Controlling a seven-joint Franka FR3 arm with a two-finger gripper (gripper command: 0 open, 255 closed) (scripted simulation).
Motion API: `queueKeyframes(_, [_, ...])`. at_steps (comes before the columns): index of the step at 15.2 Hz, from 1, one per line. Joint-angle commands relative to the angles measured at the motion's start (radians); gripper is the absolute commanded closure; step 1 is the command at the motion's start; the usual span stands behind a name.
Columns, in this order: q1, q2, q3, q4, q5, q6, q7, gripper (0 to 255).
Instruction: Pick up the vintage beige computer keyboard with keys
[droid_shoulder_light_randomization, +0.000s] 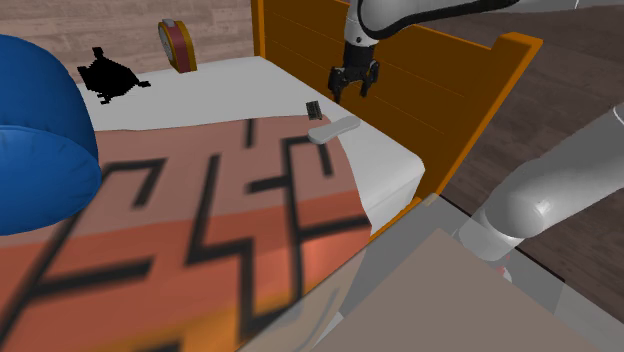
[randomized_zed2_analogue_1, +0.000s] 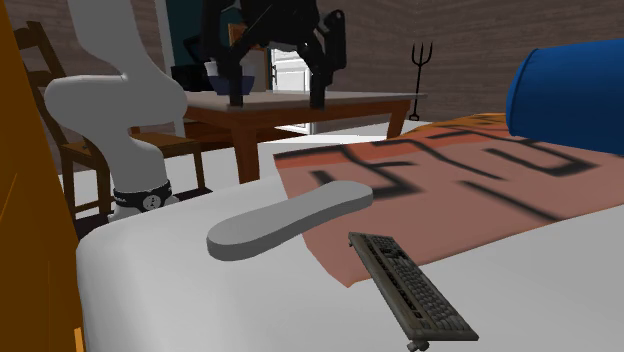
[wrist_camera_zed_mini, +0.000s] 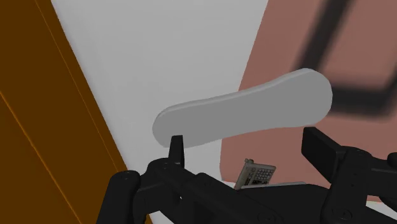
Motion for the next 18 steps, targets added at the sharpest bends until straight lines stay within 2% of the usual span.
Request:
queueKeyframes(1, [-0.009,0.068,0.009,0.033,-0.023,0.044,0.049,0])
queueKeyframes(7, [-0.016,0.288,0.020,0.196,-0.111,0.119,0.198,0])
queueKeyframes(13, [0.000,0.514,-0.002,0.413,-0.196,0.141,0.327,0])
queueKeyframes(18, [0.001,0.531,-0.006,0.382,-0.204,0.187,0.338,0])
